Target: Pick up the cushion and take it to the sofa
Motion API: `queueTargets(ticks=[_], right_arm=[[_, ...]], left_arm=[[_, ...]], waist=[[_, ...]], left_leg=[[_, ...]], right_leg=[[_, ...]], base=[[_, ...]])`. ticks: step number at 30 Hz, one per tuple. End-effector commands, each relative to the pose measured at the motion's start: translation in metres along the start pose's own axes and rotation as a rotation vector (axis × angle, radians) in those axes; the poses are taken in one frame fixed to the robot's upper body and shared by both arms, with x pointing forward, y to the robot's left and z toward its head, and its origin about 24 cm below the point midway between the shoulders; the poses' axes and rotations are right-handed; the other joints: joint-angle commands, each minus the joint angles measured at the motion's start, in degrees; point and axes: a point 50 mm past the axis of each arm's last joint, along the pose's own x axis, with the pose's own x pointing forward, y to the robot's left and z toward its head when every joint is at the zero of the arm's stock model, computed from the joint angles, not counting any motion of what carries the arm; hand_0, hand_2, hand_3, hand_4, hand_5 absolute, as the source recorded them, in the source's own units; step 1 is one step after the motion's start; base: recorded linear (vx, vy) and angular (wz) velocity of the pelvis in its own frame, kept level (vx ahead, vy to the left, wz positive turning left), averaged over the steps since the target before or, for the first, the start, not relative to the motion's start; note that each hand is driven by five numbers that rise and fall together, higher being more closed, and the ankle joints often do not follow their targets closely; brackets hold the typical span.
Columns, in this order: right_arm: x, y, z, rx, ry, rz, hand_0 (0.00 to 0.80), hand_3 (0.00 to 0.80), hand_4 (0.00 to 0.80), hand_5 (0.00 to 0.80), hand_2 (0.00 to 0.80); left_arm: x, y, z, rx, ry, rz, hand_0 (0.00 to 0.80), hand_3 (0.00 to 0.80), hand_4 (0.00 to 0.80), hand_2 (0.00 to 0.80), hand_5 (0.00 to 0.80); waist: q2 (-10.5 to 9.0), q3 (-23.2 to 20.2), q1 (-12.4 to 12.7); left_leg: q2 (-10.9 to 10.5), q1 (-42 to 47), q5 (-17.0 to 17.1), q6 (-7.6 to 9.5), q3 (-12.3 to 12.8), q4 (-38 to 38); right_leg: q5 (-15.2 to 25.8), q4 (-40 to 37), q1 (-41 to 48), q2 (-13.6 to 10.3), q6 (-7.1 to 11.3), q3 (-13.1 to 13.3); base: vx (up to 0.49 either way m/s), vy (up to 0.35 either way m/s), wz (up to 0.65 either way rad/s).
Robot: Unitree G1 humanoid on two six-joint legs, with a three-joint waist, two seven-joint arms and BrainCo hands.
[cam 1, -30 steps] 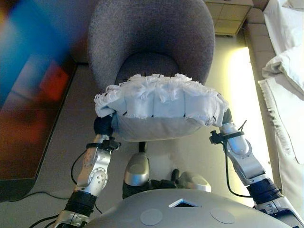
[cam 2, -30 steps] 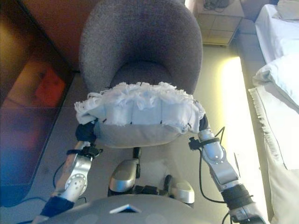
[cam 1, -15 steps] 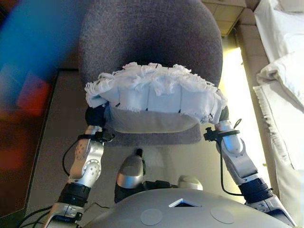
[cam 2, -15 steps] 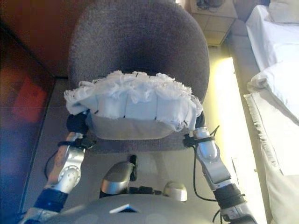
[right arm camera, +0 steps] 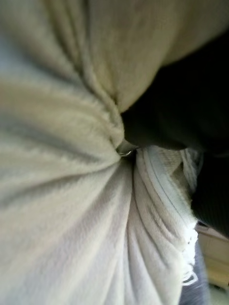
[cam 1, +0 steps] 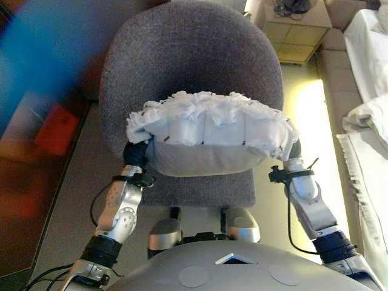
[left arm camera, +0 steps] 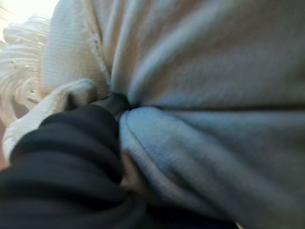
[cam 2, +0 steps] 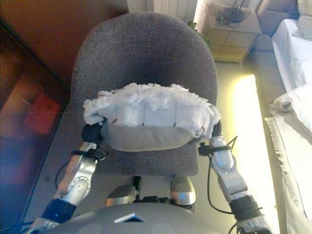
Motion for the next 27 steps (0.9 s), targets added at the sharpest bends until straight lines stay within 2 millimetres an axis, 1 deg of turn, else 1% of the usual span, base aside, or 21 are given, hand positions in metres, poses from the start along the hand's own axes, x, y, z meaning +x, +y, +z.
queueTargets(ticks=[1,2,3,4,6,7,8,9,10,11,13,15,17,19,23,26,27], right_arm=[[0.012,0.013,0.045,0.079,-0.23,0.077,0.8,0.8,0.8,0.8,0.8],[0.01,0.012,0.044,0.073,-0.227,0.074,0.8,0.8,0.8,0.8,0.8],[0.01,0.011,0.042,0.067,-0.221,0.069,0.8,0.8,0.8,0.8,0.8],[0.011,0.01,0.041,0.06,-0.218,0.056,0.8,0.8,0.8,0.8,0.8],[0.013,0.009,0.039,0.063,-0.215,0.034,0.8,0.8,0.8,0.8,0.8],[0.014,0.008,0.04,0.065,-0.221,0.019,0.8,0.8,0.8,0.8,0.8],[0.015,0.008,0.041,0.067,-0.23,0.019,0.8,0.8,0.8,0.8,0.8],[0.015,0.008,0.041,0.065,-0.232,0.021,0.8,0.8,0.8,0.8,0.8],[0.015,0.01,0.04,0.061,-0.227,0.017,0.8,0.8,0.8,0.8,0.8],[0.015,0.012,0.039,0.062,-0.222,0.017,0.8,0.8,0.8,0.8,0.8],[0.017,0.013,0.034,0.068,-0.204,0.01,0.8,0.8,0.8,0.8,0.8],[0.017,0.015,0.031,0.085,-0.182,0.021,0.8,0.8,0.8,0.8,0.8],[0.015,0.021,0.028,0.092,-0.161,0.044,0.8,0.8,0.8,0.8,0.8],[0.015,0.026,0.026,0.094,-0.149,0.061,0.8,0.8,0.8,0.8,0.8],[0.024,0.035,0.026,0.106,-0.16,0.054,0.8,0.8,0.8,0.8,0.8],[0.034,0.04,0.026,0.12,-0.165,0.034,0.8,0.8,0.8,0.8,0.8],[0.04,0.044,0.025,0.118,-0.167,0.028,0.8,0.8,0.8,0.8,0.8]], left_arm=[[0.013,-0.035,0.041,-0.029,-0.216,-0.222,0.8,0.8,0.8,0.8,0.8],[0.012,-0.035,0.041,-0.026,-0.222,-0.229,0.8,0.8,0.8,0.8,0.8],[0.011,-0.036,0.041,-0.019,-0.224,-0.232,0.8,0.8,0.8,0.8,0.8],[0.013,-0.036,0.04,-0.009,-0.224,-0.23,0.8,0.8,0.8,0.8,0.8],[0.016,-0.036,0.038,-0.007,-0.214,-0.22,0.8,0.8,0.8,0.8,0.8],[0.019,-0.036,0.038,-0.004,-0.211,-0.225,0.8,0.8,0.8,0.8,0.8],[0.021,-0.036,0.039,0.005,-0.217,-0.224,0.8,0.8,0.8,0.8,0.8],[0.021,-0.036,0.038,0.01,-0.218,-0.225,0.8,0.8,0.8,0.8,0.8],[0.022,-0.036,0.035,0.011,-0.209,-0.229,0.8,0.8,0.8,0.8,0.8],[0.024,-0.038,0.035,0.011,-0.202,-0.234,0.8,0.8,0.8,0.8,0.8],[0.027,-0.041,0.032,0.023,-0.186,-0.246,0.8,0.8,0.8,0.8,0.8],[0.027,-0.042,0.03,0.037,-0.17,-0.236,0.8,0.8,0.8,0.8,0.8],[0.025,-0.039,0.027,0.041,-0.164,-0.211,0.8,0.8,0.8,0.8,0.8],[0.025,-0.036,0.027,0.043,-0.168,-0.187,0.8,0.8,0.8,0.8,0.8],[0.031,-0.035,0.027,0.073,-0.18,-0.181,0.8,0.8,0.8,0.8,0.8],[0.043,-0.04,0.031,0.104,-0.202,-0.183,0.8,0.8,0.8,0.8,0.8],[0.05,-0.044,0.033,0.119,-0.218,-0.189,0.8,0.8,0.8,0.8,0.8]], waist=[[-3.4,-5.13,-1.14],[-3.67,-4.91,-0.79],[-4.11,-4.61,-0.52],[-4.46,-3.95,-0.03],[-4.1,-3.13,0.62],[-3.76,-2.64,1.2],[-3.55,-2.04,1.51],[-3.47,-1.78,1.43],[-3.43,-2.08,1.13],[-3.19,-2.08,1.19],[-3.03,-2.05,1.24],[-2.93,-2.48,0.88],[-2.78,-2.81,0.42],[-2.6,-2.54,0.21],[-2.65,-1.04,0.43],[-2.87,0.58,0.74],[-2.87,1.44,0.86]], left_leg=[[-0.97,3.96,-2.39,-2.69,2.41,11.9],[-0.35,1.1,-0.08,-3.42,2.93,16.35],[0.17,-1.82,0.82,-3.65,3.92,19.88],[1.53,-4.45,0.99,-3.81,6.23,20.24],[3.4,-5.7,1.2,-4.25,8.55,16.12],[3.23,-6.63,1.5,-4.44,8.72,12.47],[2.67,-7.59,1.84,-4.54,8.79,11.0],[2.14,-7.57,1.45,-4.45,8.94,10.87],[1.59,-6.35,-0.23,-4.09,8.87,9.27],[1.15,-5.55,-0.45,-3.93,8.29,6.7],[0.21,-4.39,-1.19,-3.68,7.8,4.63],[-0.1,-2.61,-2.65,-3.21,8.71,3.03],[-0.37,-1.07,-4.3,-2.95,9.73,2.31],[-0.65,-0.57,-5.14,-2.59,10.56,2.43],[-0.75,-1.03,-5.84,-2.19,11.24,3.08],[-1.01,-2.06,-6.14,-1.82,11.21,3.49],[-1.11,-2.77,-6.19,-1.69,11.18,3.76]], right_leg=[[6.11,1.3,-5.75,-0.79,-3.54,3.35],[5.57,1.02,-4.7,-0.71,-4.22,3.46],[5.1,0.83,-3.91,-0.79,-4.76,3.6],[4.42,0.33,-2.69,-0.94,-4.99,3.12],[3.41,-0.5,-1.26,-1.01,-4.61,1.93],[3.06,-1.13,-0.6,-1.18,-4.15,1.57],[2.86,-1.52,-0.3,-1.38,-3.87,1.46],[2.68,-1.27,-0.51,-1.64,-3.7,1.43],[2.67,-0.69,-1.1,-2.33,-3.43,1.12],[2.93,-1.13,-0.78,-2.67,-3.46,0.8],[3.51,-2.21,-0.11,-2.76,-3.44,0.86],[3.79,-2.75,0.46,-2.98,-3.04,0.85],[3.84,-2.6,0.51,-3.31,-2.66,1.19],[3.88,-2.05,0.08,-3.79,-2.07,1.39],[3.96,-0.62,-1.64,-4.57,-1.35,1.58],[4.35,0.25,-3.58,-5.2,-0.67,1.73],[4.49,0.74,-4.64,-5.44,-0.43,1.79]], base=[[0.242,-0.109,0.05],[0.194,-0.125,0.05],[0.177,-0.132,0.14],[0.125,-0.077,0.23],[0.086,0.024,0.39],[0.061,0.077,0.45],[0.036,0.083,0.38],[0.038,0.097,0.09],[0.073,0.136,0.02],[0.109,0.139,0.14],[0.166,0.085,0.43],[0.194,0.056,0.31],[0.177,0.067,0.05],[0.113,0.058,-0.16],[0.012,0.007,-0.02],[-0.048,-0.032,-0.01],[-0.067,-0.029,0.0]])
